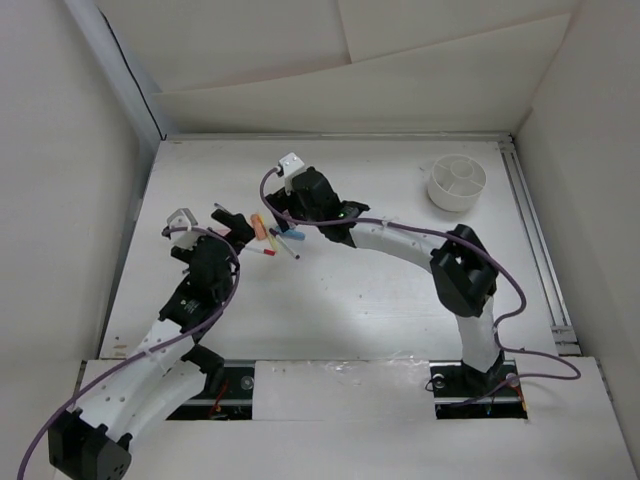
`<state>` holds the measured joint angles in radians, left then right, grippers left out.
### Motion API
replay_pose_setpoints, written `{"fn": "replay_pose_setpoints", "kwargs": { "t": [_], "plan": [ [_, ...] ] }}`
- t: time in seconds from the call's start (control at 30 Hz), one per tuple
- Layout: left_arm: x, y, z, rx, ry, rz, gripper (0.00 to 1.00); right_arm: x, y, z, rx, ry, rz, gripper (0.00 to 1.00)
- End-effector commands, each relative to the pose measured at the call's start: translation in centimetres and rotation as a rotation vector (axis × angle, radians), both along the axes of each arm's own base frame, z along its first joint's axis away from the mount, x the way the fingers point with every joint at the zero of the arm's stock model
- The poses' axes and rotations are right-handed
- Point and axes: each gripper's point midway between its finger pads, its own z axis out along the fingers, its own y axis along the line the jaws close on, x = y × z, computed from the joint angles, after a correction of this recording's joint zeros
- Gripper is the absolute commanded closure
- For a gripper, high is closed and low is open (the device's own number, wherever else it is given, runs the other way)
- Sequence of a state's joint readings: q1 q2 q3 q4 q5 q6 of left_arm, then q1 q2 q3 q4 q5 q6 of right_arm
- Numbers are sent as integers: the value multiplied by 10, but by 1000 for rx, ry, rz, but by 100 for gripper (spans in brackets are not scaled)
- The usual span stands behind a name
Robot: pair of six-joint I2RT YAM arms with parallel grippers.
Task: Sort the stationery into containers
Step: Pick up the stationery from the center of the board.
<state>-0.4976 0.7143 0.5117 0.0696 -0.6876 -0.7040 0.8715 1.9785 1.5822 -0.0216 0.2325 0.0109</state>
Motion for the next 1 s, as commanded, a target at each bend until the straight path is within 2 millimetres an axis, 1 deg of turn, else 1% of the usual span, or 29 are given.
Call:
{"fn": "replay_pose_setpoints", "kwargs": {
  "t": [0.0,0.03,0.1,0.13,0.17,0.2,0.27,0.3,0.33,0.37,0.4,0.43,0.47,0.5,0.53,0.57,0.6,0.63,0.67,0.7,0.73,0.77,0.8,0.83,0.87,0.93,0.97],
  "plan": [
    [-4,8,28,-40,-90,35,0,4,18,10,12,-8,40,4],
    [-4,8,28,-40,-90,35,0,5,23,1,13,10,45,4],
    [-6,7,31,-53,-109,24,0,11,24,-4,12,16,46,5],
    [-6,7,31,-53,-109,24,0,13,26,-3,15,13,46,6],
    [-5,3,35,-66,-124,5,0,13,27,-14,10,31,41,8],
    [-5,-1,34,-53,-118,-22,0,19,26,-13,17,30,38,10],
    [-3,-3,30,-37,-101,-33,0,22,30,-17,22,38,33,12],
    [-3,-3,36,-42,-112,-33,0,22,30,-17,22,38,33,12],
    [-1,-6,32,-38,-99,-43,14,28,28,-19,22,38,24,14],
    [0,-6,30,-34,-91,-43,26,29,29,-15,29,32,24,14],
    [0,-7,34,-38,-99,-43,37,30,29,-22,20,40,24,15],
    [0,-8,34,-39,-98,-52,46,31,31,-25,26,46,20,16],
    [0,-8,34,-40,-98,-52,61,31,34,-21,35,43,29,16],
    [0,-8,32,-35,-90,-52,66,31,34,-26,28,49,29,17],
    [0,-8,32,-35,-90,-52,68,31,34,-26,28,49,29,19],
    [-1,-6,34,-38,-99,-43,68,33,36,-26,35,43,29,20],
    [-1,-6,35,-47,-101,-42,63,33,37,-26,42,48,25,22],
    [-1,-6,35,-47,-101,-42,58,37,33,-26,42,48,16,23],
    [-3,-5,37,-52,-110,-42,51,38,34,-24,49,41,16,26],
    [-3,-5,33,-56,-104,-41,45,37,35,-24,52,45,27,29],
    [-4,-5,36,-61,-112,-41,38,37,36,-24,59,50,24,34],
    [-4,-5,36,-61,-112,-41,36,37,36,-24,59,50,24,37],
    [-4,-5,31,-56,-104,-41,34,37,36,-24,59,50,24,40],
    [-4,-5,31,-56,-104,-41,34,36,37,-24,61,53,32,42],
    [-4,-5,31,-56,-104,-41,33,37,38,-20,68,47,33,42],
    [-4,-6,31,-58,-103,-50,32,37,38,-20,68,47,33,48],
    [-4,-6,31,-58,-103,-50,32,36,38,-20,74,52,29,53]
  ]
}}
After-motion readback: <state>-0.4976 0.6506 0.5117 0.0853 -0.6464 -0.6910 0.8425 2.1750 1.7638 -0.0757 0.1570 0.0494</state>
